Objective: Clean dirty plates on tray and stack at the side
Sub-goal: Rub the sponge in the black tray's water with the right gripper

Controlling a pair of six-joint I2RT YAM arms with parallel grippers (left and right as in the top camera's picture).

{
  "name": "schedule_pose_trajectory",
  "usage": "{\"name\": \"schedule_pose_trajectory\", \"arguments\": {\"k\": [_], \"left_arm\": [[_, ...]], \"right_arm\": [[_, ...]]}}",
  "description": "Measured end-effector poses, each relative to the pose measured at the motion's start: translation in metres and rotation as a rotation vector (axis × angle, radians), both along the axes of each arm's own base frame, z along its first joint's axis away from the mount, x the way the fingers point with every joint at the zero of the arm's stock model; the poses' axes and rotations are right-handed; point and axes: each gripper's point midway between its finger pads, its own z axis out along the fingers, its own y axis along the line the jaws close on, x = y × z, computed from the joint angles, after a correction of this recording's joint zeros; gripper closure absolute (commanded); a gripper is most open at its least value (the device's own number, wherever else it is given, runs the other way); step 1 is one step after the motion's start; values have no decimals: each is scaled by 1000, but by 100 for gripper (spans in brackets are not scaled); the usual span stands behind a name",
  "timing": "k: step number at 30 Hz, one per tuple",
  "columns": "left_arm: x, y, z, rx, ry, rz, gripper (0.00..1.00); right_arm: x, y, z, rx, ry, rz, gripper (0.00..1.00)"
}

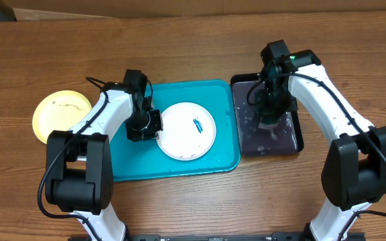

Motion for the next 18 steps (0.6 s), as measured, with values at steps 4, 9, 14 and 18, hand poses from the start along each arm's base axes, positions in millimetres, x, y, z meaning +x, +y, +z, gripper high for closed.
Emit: {"name": "schedule_pose_trajectory", "arguments": {"k": [4,9,14,18], "left_arm": [[0,0,0,0,0,0,96],[0,0,0,0,0,0,96],[0,-1,0,0,-2,-2,96],[0,-1,0,1,1,-2,96]], "right_arm": [[7,6,-5,10,-38,5,96],[-1,8,-26,10,-22,8,96],[-19,3,-3,-15,65,-27,96],[-6,7,15,2,9,-41,96]]}}
